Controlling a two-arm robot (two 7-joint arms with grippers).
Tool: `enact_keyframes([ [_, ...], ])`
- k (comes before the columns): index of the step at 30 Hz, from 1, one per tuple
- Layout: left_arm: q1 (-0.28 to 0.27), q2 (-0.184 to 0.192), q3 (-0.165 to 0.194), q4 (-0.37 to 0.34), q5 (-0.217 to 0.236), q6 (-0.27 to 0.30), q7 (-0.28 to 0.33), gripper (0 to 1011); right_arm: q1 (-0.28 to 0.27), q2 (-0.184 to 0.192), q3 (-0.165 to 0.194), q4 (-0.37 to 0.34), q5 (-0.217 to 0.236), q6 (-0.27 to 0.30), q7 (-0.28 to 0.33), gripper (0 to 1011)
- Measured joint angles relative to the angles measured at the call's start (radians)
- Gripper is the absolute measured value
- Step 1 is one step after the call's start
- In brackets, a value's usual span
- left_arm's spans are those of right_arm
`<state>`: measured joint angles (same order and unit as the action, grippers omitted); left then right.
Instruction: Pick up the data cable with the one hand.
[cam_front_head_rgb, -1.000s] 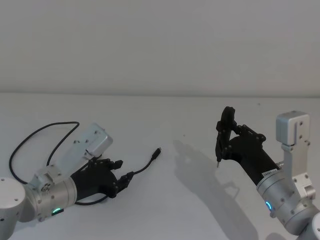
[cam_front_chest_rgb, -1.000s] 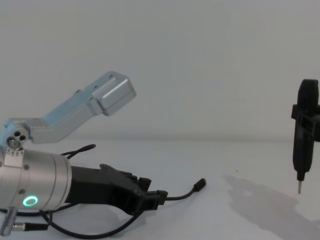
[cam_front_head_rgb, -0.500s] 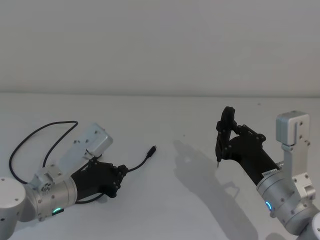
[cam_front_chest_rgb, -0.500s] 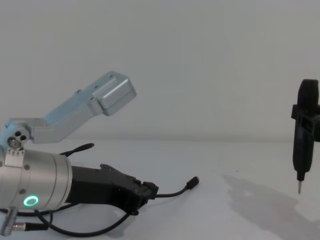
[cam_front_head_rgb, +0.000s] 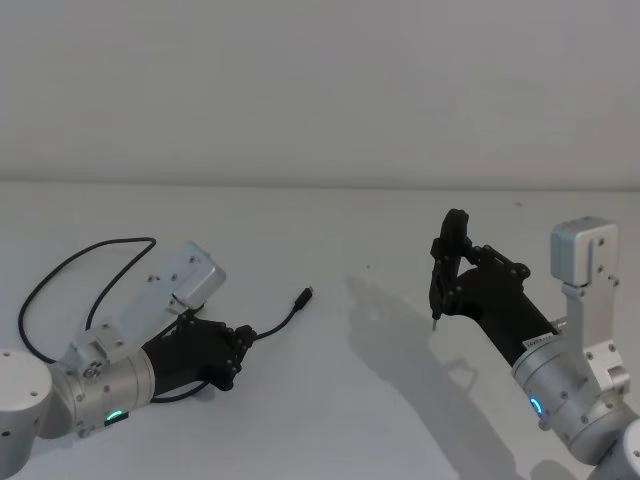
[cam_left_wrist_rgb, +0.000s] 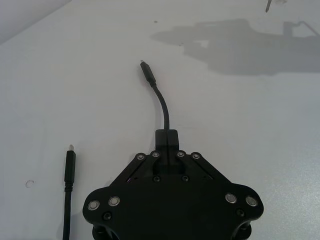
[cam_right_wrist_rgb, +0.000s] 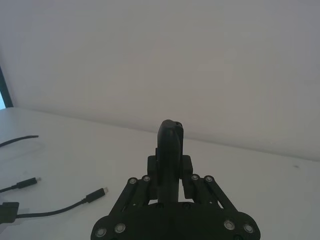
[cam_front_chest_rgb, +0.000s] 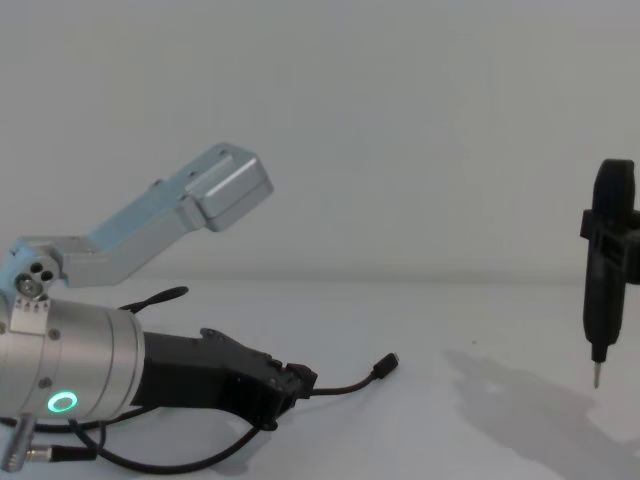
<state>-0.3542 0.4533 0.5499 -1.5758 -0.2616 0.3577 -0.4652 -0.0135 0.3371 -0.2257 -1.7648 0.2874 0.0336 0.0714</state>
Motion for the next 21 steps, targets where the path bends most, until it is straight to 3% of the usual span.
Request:
enact_keyframes([
  [12,0.0,0.0,0.0,0.0,0.0,0.0,0.0,20,0.033,-0.007,-0.017,0.031,0.018,-0.028,0.068,275],
  [21,0.0,0.0,0.0,0.0,0.0,0.0,0.0,20,0.08,-0.032,-0.049,0.083,0.001,-0.064,0.102,275],
])
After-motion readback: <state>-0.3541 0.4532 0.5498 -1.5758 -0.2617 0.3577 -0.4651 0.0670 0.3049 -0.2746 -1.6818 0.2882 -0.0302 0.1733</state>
